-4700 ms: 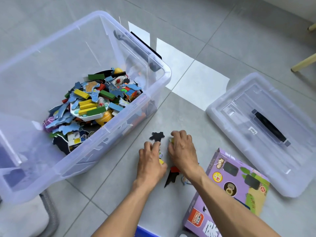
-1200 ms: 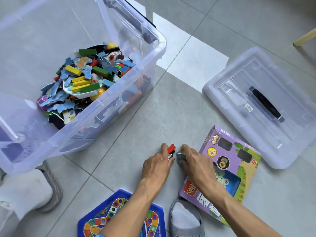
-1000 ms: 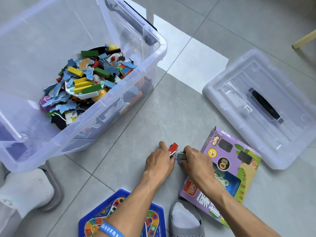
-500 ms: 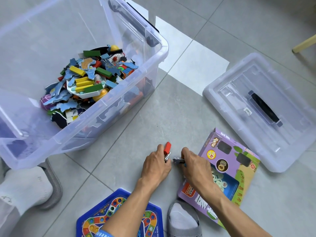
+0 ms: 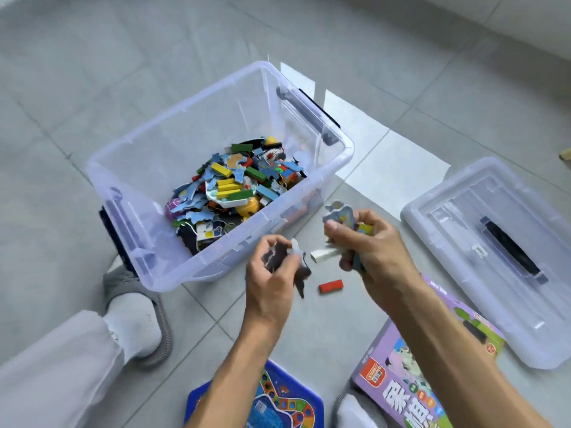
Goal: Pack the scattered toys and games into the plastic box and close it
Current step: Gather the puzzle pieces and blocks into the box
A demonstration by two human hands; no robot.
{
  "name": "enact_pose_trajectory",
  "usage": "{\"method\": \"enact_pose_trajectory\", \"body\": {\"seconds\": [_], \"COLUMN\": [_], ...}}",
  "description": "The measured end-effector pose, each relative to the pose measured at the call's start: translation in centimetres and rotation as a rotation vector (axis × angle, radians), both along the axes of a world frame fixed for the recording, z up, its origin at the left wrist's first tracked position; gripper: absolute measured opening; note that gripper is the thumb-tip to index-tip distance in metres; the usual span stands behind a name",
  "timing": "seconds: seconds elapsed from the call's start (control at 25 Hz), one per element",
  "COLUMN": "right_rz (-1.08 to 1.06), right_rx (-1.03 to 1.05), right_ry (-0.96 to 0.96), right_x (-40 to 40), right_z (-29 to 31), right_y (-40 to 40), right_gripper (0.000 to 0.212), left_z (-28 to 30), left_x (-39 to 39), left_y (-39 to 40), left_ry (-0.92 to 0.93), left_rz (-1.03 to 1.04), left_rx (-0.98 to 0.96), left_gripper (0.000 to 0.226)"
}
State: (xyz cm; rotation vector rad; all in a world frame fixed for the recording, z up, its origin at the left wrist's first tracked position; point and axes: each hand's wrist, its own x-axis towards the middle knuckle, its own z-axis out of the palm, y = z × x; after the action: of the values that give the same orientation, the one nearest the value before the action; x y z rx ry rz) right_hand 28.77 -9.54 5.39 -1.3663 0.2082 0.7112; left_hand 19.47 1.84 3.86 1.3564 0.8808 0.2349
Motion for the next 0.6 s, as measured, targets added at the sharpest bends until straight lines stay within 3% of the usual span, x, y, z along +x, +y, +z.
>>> {"method": "enact_pose_trajectory", "body": {"seconds": [0.08, 0.12, 0.2, 0.24, 0.32, 0.4, 0.44, 0.52, 0.6], "right_rz": [0.075, 0.133, 0.189, 0.144, -0.030, -0.084, 0.000, 0.419, 0.778], "right_rx": [0.001, -0.020, -0.058, -0.105, -0.182, -0.291, -0.465, -0.875, -1.063], "right_ry": [0.033, 0.074, 0.095, 0.048, -0.189, -0.369, -0.438, -0.559, -0.763], "right_x": [3.0, 4.2, 5.5, 5.8, 4.6, 1.3, -0.5, -4.1, -6.2], "right_z": [4.1, 5.9, 7.6, 7.4, 5.4, -0.2, -4.0, -11.3, -17.5], "right_y": [6.0, 8.4, 10.8, 10.7, 7.9, 3.3, 1.0, -3.0, -5.0], "right_gripper": [0.029, 0.026, 0.037, 0.045, 0.036, 0.014, 0.015, 0.038, 0.053], "left_z": [4.0, 5.5, 7.5, 7.5, 6.6, 4.8, 3.2, -0.8, -3.5], "left_x": [2.5, 3.7, 5.2, 5.1, 3.7, 1.5, 0.5, -0.4, -0.1], "left_y": [4.9, 7.2, 10.7, 11.2, 9.8, 6.3, 4.8, 3.1, 3.9], "left_ry": [-0.071, -0.079, 0.007, 0.079, 0.119, -0.001, -0.016, 0.084, 0.229], "left_rz": [0.207, 0.221, 0.121, 0.115, 0.170, 0.156, 0.087, -0.123, -0.225], "left_rx": [-0.047, -0.093, -0.116, -0.046, 0.264, 0.484, 0.589, 0.906, 1.190], "left_gripper": [0.008, 0.019, 0.076, 0.090, 0.079, 0.057, 0.052, 0.053, 0.059]}}
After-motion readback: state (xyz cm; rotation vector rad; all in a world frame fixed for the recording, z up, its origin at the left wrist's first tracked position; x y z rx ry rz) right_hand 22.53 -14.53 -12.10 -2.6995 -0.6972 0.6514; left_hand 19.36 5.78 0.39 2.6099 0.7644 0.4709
